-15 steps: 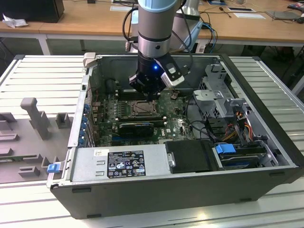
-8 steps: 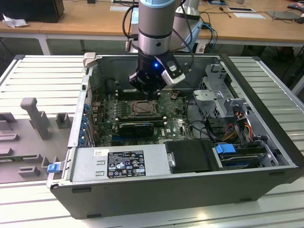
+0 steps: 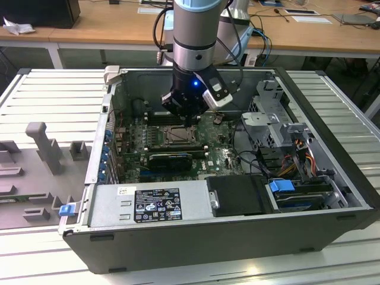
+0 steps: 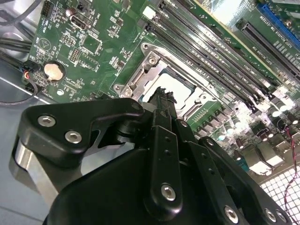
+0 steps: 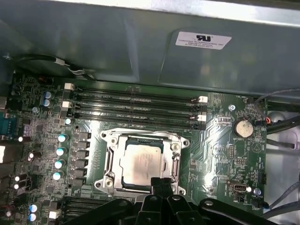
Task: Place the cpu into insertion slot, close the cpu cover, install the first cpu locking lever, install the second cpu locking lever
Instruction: 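Install the second cpu locking lever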
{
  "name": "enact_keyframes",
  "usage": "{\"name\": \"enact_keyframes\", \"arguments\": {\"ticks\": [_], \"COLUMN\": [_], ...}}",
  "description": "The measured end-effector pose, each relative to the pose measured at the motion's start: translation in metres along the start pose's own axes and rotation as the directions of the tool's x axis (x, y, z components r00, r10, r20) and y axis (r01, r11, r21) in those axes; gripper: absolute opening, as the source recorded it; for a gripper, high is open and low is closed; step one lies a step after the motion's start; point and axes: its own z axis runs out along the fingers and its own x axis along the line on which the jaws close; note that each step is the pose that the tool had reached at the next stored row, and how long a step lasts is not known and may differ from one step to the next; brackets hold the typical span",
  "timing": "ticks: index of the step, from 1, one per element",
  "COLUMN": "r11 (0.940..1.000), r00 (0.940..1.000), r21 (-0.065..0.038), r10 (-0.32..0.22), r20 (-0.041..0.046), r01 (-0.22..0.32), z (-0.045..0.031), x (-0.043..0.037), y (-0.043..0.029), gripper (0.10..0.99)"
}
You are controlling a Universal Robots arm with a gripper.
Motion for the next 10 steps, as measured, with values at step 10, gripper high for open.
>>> {"name": "enact_keyframes", "arguments": {"ticks": [10], "r11": [1.0], "r00": [1.0], "r21": [0.0], "r10": [0.0], "r20": [-0.0001], "r01": [0.0], "z": [-0.0038], "x": [0.0004], "y": [-0.0058], "gripper": [0.106]}}
